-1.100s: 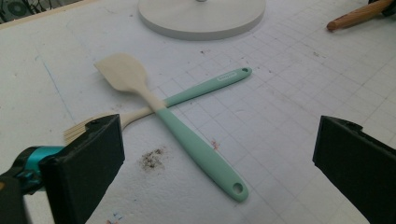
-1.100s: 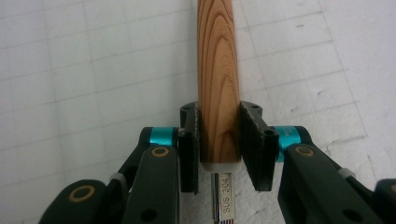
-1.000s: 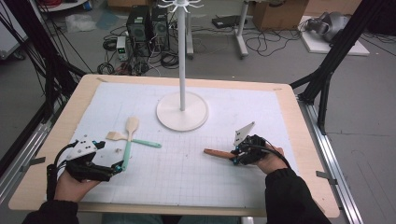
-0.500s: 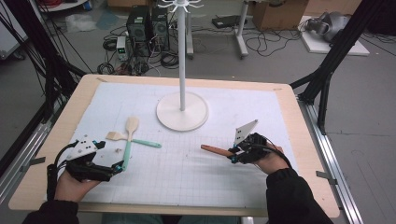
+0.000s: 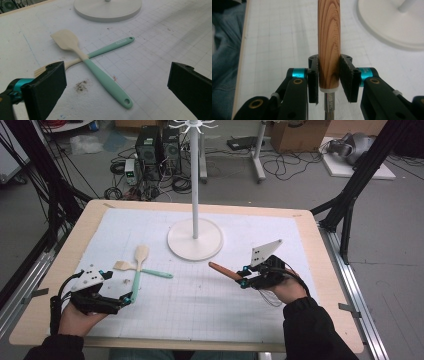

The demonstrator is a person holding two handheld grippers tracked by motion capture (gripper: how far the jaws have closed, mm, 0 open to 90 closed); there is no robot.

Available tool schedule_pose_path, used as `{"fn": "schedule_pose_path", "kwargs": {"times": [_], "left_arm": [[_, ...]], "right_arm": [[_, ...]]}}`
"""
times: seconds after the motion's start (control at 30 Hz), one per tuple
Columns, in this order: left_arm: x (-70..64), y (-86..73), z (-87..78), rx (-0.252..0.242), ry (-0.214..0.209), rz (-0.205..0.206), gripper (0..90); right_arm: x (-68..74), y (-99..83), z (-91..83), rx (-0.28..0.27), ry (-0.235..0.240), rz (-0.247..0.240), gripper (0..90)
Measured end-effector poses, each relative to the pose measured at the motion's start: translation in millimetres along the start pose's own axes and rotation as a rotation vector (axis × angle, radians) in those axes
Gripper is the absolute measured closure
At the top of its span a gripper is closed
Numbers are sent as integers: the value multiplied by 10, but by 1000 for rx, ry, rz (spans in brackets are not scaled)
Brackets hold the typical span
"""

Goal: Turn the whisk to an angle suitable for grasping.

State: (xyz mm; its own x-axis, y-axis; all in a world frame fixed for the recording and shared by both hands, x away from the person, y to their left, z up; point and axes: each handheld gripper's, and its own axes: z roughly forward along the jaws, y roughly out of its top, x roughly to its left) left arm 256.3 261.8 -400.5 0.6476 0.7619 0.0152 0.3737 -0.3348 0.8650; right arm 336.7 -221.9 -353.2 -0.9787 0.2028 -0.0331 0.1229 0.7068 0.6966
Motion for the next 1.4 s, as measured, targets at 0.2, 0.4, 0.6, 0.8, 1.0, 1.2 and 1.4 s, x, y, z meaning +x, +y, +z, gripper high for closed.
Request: {"fn": "schedule_pose_path", "kwargs": {"times": [0.2, 0.4, 0.6, 0.8, 1.0, 1.2, 1.4], "left_arm": [[-2, 1, -1, 0, 0, -1, 25], [-6, 3, 1, -2, -1, -1, 25], [-6, 9, -7, -2, 0, 7, 25], [-25, 20, -4, -4, -3, 15, 25], [-57, 50, -3, -11, -15, 25, 25], [-125, 130, 15, -17, -55, 56, 47], [-212, 268, 33, -30, -119, 88, 70]], "right_arm": [[17, 94, -68, -64, -2, 0, 703], [29, 151, -99, -128, 5, 8, 703], [38, 192, -101, -183, 22, 17, 703], [47, 228, -91, -214, 34, 23, 702], [65, 264, -36, -233, 49, 21, 703], [69, 310, 30, -244, 63, 15, 702], [76, 364, 100, -256, 81, 10, 702]]}}
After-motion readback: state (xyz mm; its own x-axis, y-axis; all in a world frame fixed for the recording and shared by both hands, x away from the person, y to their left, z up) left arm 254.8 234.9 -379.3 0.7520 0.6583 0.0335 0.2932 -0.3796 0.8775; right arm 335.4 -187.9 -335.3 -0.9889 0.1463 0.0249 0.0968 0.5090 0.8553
